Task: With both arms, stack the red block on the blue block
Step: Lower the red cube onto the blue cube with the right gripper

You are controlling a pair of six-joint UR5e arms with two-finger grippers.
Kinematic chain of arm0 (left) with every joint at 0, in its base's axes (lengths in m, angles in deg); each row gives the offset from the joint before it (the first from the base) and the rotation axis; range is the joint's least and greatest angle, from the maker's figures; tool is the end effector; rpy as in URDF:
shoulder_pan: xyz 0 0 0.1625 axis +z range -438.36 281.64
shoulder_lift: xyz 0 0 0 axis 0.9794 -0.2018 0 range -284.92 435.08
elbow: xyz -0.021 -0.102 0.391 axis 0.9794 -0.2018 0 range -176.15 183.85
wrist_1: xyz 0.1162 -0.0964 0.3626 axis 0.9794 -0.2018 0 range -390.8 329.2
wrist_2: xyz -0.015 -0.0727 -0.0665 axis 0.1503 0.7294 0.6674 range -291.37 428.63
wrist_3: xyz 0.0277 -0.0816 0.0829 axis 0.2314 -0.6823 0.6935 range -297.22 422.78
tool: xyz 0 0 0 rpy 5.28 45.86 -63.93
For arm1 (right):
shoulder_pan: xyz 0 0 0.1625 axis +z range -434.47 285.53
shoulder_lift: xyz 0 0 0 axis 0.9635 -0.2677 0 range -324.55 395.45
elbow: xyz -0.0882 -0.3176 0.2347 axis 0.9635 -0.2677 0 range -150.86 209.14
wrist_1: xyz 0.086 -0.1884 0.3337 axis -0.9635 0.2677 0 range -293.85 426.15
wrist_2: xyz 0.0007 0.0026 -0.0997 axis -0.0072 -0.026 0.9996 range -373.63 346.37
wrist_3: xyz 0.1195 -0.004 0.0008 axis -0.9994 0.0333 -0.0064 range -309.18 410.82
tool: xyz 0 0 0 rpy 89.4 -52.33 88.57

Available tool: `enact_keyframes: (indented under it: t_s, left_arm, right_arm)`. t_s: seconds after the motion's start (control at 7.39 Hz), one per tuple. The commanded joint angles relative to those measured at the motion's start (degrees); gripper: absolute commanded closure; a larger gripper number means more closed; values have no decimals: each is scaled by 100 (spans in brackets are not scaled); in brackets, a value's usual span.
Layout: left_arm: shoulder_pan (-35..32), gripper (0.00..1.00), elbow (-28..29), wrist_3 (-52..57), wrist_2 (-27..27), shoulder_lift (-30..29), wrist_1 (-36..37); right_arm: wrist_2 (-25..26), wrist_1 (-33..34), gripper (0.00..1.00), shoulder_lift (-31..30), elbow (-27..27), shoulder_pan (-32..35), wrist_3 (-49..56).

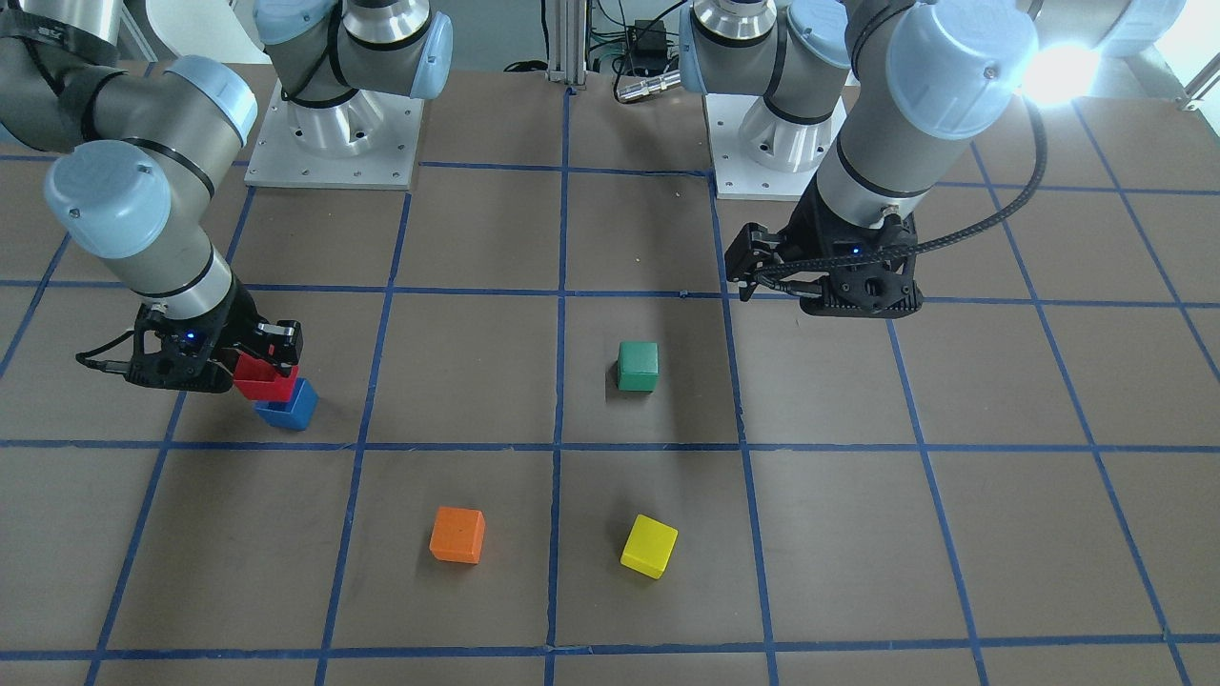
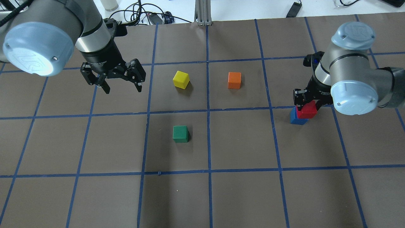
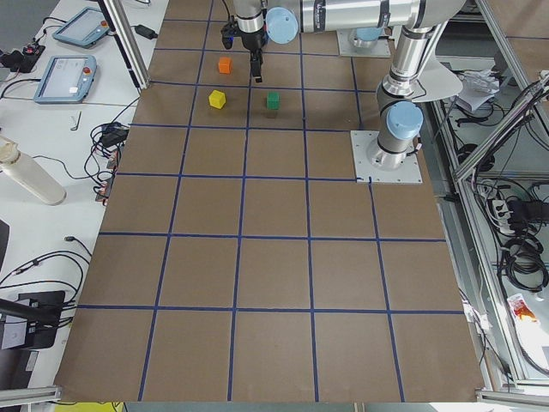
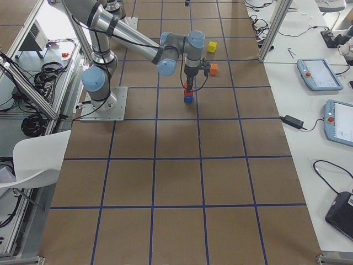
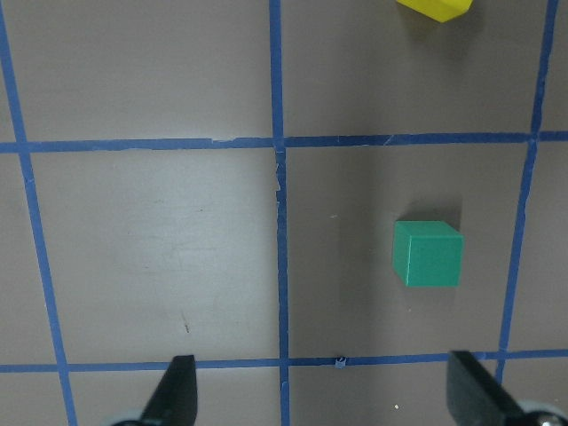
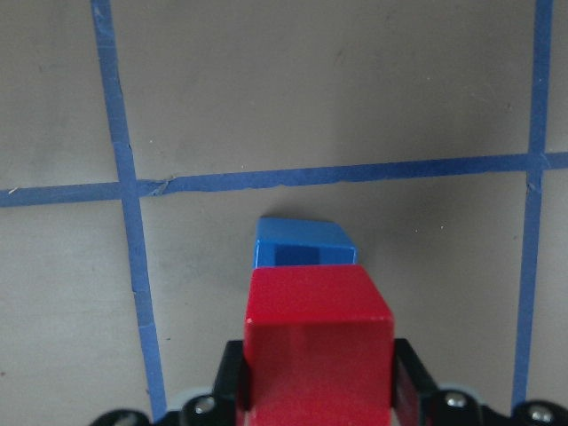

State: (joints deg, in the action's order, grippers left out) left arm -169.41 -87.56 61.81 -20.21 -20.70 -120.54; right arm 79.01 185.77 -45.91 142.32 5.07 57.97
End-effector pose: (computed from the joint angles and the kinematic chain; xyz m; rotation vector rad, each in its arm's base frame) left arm -0.1447 -0.4893 0.3881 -0.0004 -3.1178 -0.1893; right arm 0.0405 -0.4852 0.2446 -0.0884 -3.0999 -0.0694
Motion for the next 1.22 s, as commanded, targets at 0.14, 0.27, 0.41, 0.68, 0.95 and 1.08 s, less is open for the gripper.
enact_keyframes:
  t_s: [0.14,0.27,0.41,0.68,0.95,1.08]
  left_arm:
    - [0,0,9,0,-2,-2,0]
    - [0,0,9,0,-2,-2,0]
    - [0,0,9,0,-2,-2,0]
    - [0,0,9,0,-11,-2,0]
    - [0,0,9,0,-2,-2,0]
    - [0,0,9,0,-2,-2,0]
  right_arm:
    - [0,26,76,33,3,0,23]
    - [-9,26,71,33,3,0,23]
    - [-9,35,55,42,3,0,23]
    - [9,35,46,77,3,0,41]
    - [9,26,42,86,3,0,93]
    - [9,26,38,86,3,0,85]
